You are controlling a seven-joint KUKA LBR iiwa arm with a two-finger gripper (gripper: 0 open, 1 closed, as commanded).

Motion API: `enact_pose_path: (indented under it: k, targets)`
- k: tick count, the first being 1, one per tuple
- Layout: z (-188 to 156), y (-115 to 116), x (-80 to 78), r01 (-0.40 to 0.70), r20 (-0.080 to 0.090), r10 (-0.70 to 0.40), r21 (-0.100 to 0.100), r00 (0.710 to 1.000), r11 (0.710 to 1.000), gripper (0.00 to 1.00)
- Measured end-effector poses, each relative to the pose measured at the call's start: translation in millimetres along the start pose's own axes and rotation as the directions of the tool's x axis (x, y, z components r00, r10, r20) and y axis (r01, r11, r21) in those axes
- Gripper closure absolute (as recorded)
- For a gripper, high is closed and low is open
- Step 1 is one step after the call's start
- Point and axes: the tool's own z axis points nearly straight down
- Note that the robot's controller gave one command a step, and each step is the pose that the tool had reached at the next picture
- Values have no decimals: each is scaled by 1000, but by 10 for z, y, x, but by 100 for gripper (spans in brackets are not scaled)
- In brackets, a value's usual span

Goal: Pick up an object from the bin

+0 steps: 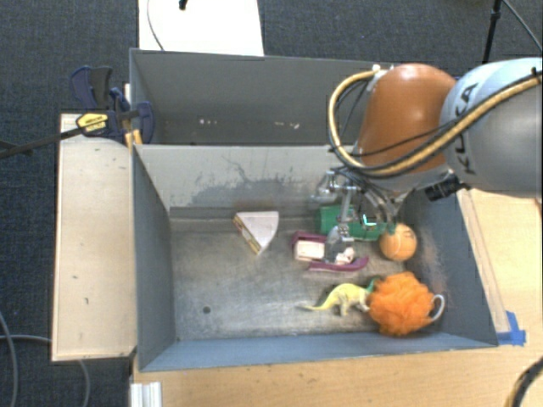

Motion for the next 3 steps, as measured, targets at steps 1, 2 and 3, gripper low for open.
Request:
enact_pose_path:
  k: [1,2,3]
  targets:
    - [-36,-1,-17,-1,7,1,0,1000,1000,0]
    - [175,-10,-37,77,14,-77,1,997,997,0]
    - [783,-480,32,168,11,-168,1,986,986,0]
